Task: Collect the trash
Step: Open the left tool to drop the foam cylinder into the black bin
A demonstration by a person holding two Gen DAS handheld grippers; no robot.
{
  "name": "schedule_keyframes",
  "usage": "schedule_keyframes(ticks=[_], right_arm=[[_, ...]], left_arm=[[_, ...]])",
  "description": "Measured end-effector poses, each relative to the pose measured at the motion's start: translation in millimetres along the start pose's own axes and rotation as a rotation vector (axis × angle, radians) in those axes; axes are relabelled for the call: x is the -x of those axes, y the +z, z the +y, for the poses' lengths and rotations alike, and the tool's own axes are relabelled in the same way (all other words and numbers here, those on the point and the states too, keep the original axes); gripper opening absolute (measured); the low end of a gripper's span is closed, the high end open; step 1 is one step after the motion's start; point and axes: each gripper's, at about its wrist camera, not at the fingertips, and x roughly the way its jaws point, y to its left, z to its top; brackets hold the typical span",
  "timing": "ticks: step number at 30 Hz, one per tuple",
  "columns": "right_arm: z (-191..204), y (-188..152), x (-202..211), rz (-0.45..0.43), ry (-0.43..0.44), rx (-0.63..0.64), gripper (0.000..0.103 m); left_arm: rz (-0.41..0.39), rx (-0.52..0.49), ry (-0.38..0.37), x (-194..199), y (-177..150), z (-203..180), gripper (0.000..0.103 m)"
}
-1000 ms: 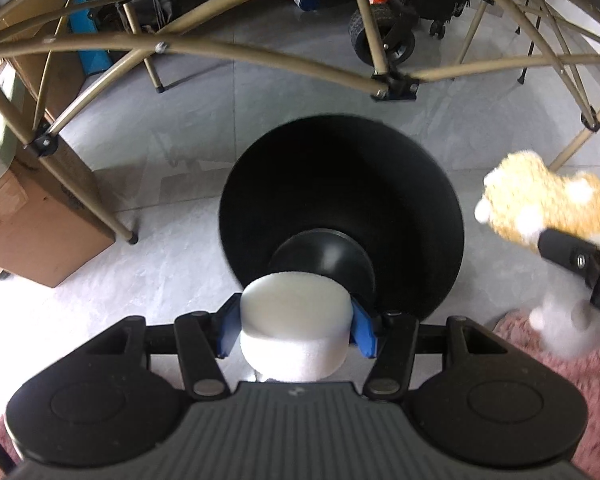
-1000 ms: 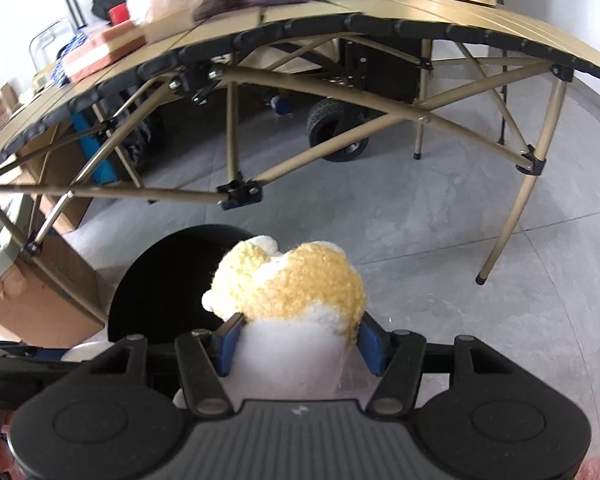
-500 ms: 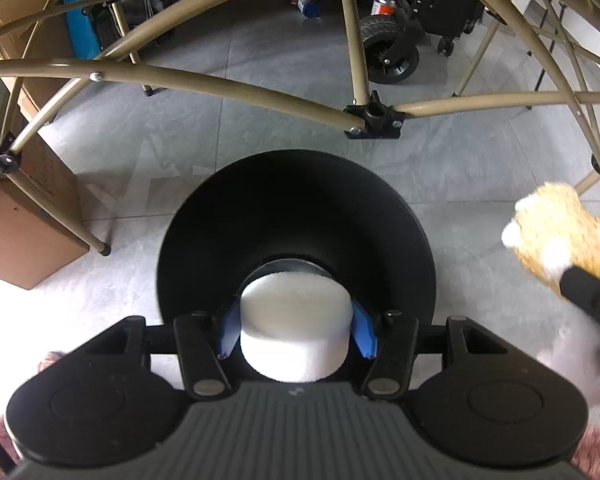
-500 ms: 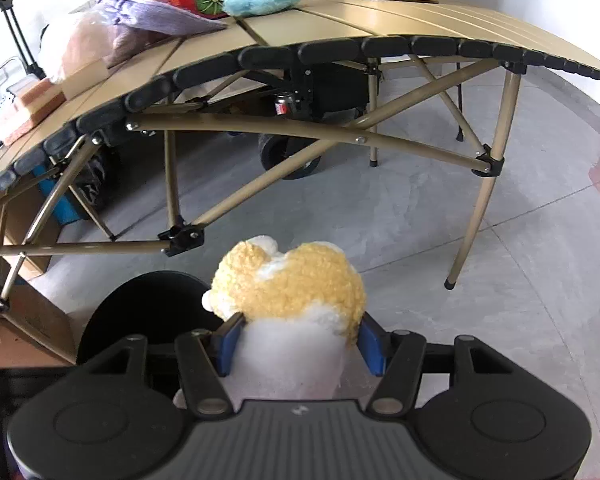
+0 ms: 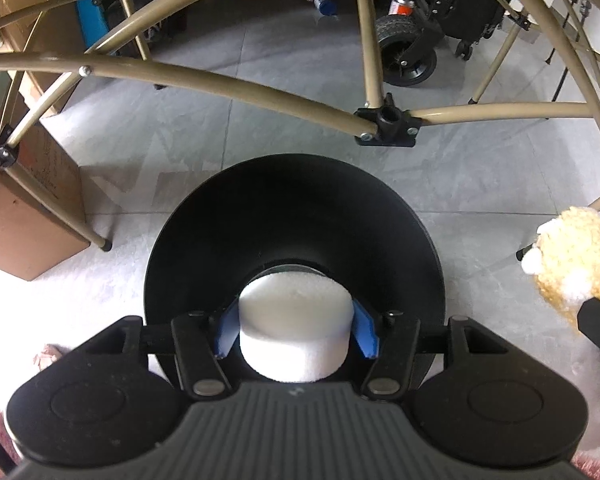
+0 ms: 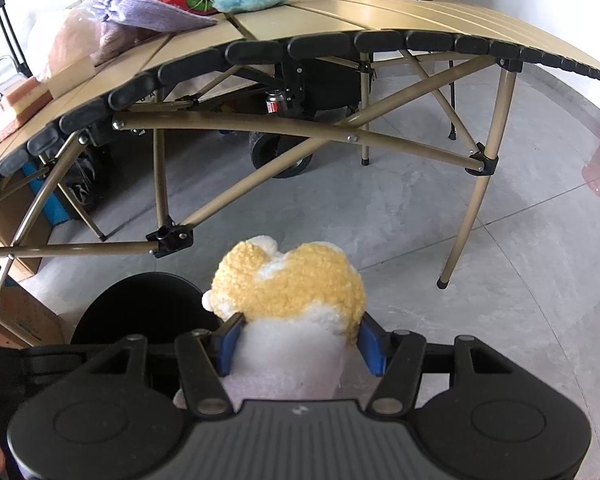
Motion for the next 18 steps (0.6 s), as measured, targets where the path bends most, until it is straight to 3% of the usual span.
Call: schedule_keyframes(ticks=[2, 4, 6, 18], right_arm=[[0.2, 0.1, 0.2, 0.000, 0.000, 0.000, 0.058], [-0.1, 0.1, 0.2, -0.001, 0.002, 0.000, 0.058], [-0.1, -0.2, 0.2, -0.003, 0.002, 0.000, 0.058], [-0.2, -0.1, 0.4, -0.002, 0.002, 0.001, 0.058]], left_arm=[[0.012, 0.010, -0.005, -0.6, -0.1, 1.9, 0.072], [0.019, 0.020, -0.002, -0.5, 0.6, 4.0, 0.091], [0.018, 0.024, 0.005, -0.1, 1.8, 4.1, 0.098], [0.025, 0.014, 0.012, 0.5, 0.3, 3.0, 0.100]])
